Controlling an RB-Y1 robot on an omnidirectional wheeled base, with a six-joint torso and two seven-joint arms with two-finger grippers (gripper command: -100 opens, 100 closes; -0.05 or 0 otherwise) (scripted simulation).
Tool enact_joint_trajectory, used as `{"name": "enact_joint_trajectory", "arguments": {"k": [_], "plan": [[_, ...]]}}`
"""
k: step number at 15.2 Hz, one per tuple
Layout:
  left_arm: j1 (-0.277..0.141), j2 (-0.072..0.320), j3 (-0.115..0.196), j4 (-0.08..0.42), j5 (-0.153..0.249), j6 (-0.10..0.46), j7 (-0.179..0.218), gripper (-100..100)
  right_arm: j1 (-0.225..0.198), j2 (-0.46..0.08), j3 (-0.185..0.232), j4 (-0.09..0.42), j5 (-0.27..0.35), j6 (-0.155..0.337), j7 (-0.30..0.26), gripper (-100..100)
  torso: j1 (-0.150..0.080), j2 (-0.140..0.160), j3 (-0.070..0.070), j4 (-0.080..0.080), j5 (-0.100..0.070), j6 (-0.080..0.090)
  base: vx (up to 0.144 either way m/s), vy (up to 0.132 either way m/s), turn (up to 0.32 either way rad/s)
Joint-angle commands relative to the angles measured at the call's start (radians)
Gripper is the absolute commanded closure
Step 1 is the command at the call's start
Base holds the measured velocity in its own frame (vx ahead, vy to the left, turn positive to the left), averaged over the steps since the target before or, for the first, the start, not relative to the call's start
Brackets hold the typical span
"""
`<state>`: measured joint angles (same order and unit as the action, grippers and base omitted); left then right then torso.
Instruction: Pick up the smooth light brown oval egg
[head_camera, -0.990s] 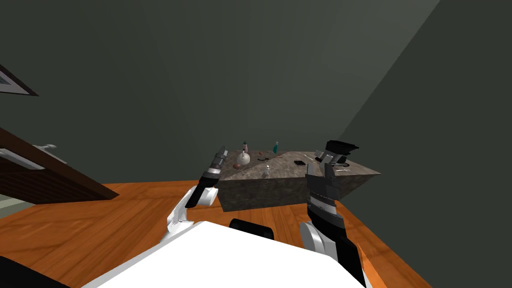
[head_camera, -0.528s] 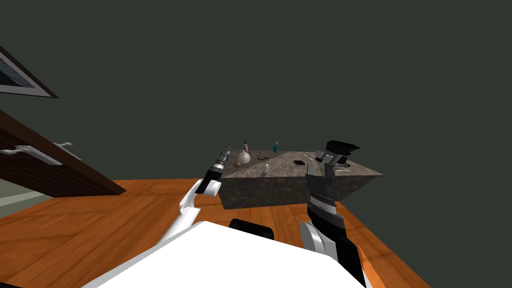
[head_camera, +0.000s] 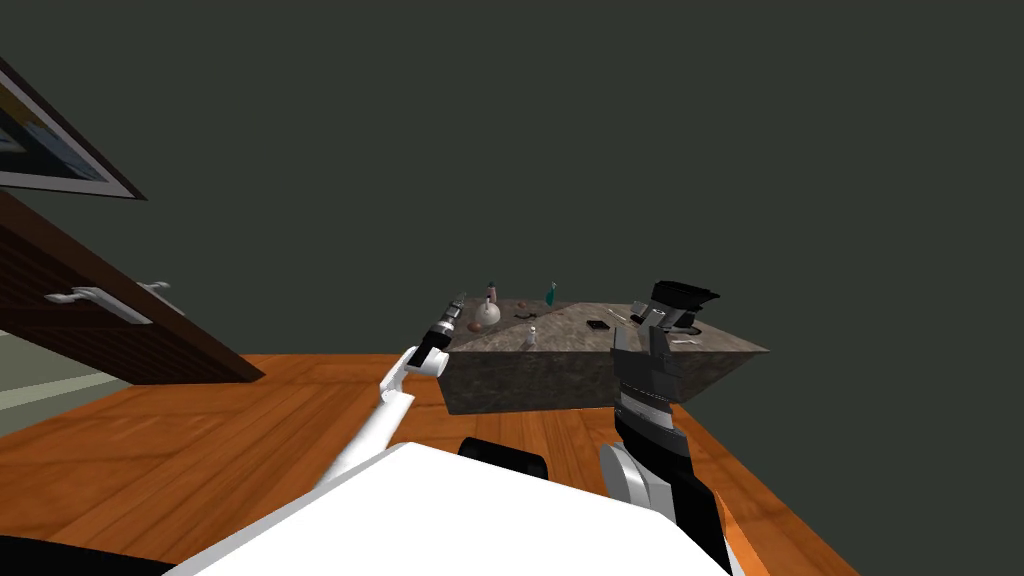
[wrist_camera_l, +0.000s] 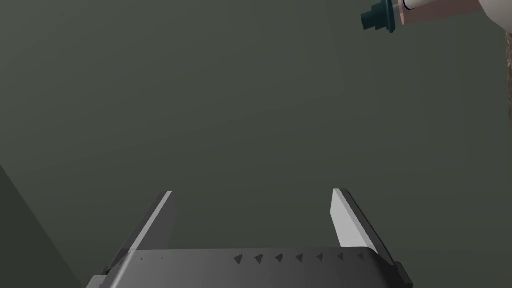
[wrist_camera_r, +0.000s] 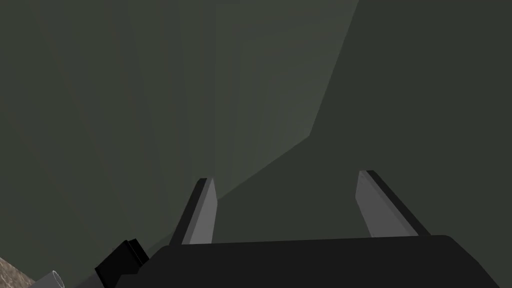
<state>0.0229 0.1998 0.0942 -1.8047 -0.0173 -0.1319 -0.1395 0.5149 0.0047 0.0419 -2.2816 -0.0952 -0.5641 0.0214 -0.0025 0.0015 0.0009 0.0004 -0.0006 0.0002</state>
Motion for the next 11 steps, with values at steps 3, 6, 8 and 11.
{"name": "enact_joint_trajectory", "arguments": {"k": [3, 6, 8, 11], "plan": [[-0.069, 0.018, 0.009, 0.084, 0.015, 0.064, 0.0, -100, 0.0, 0.0, 0.0, 0.0, 0.0, 0.0, 0.0, 0, 0.001, 0.0, 0.0, 0.0, 0.0, 0.0, -0.024, -0.018, 0.012], [-0.119, 0.026, 0.014, 0.148, 0.025, 0.104, -0.002, -100, 0.0, 0.0, 0.0, 0.0, 0.0, 0.0, 0.0, 0, 0.001, 0.0, 0.0, 0.0, 0.0, 0.0, -0.03, -0.025, 0.023], [-0.133, 0.026, 0.014, 0.179, 0.025, 0.113, -0.002, -100, 0.0, 0.0, 0.0, 0.0, 0.0, 0.0, 0.0, 0, 0.0, 0.0, 0.0, 0.0, 0.0, 0.0, -0.03, -0.031, 0.025], [-0.188, 0.034, 0.019, 0.231, 0.035, 0.164, -0.004, -100, 0.0, 0.0, 0.0, 0.0, 0.0, 0.0, 0.0, 0, 0.001, 0.0, 0.0, 0.0, 0.0, 0.0, -0.025, -0.018, 0.019]]}}
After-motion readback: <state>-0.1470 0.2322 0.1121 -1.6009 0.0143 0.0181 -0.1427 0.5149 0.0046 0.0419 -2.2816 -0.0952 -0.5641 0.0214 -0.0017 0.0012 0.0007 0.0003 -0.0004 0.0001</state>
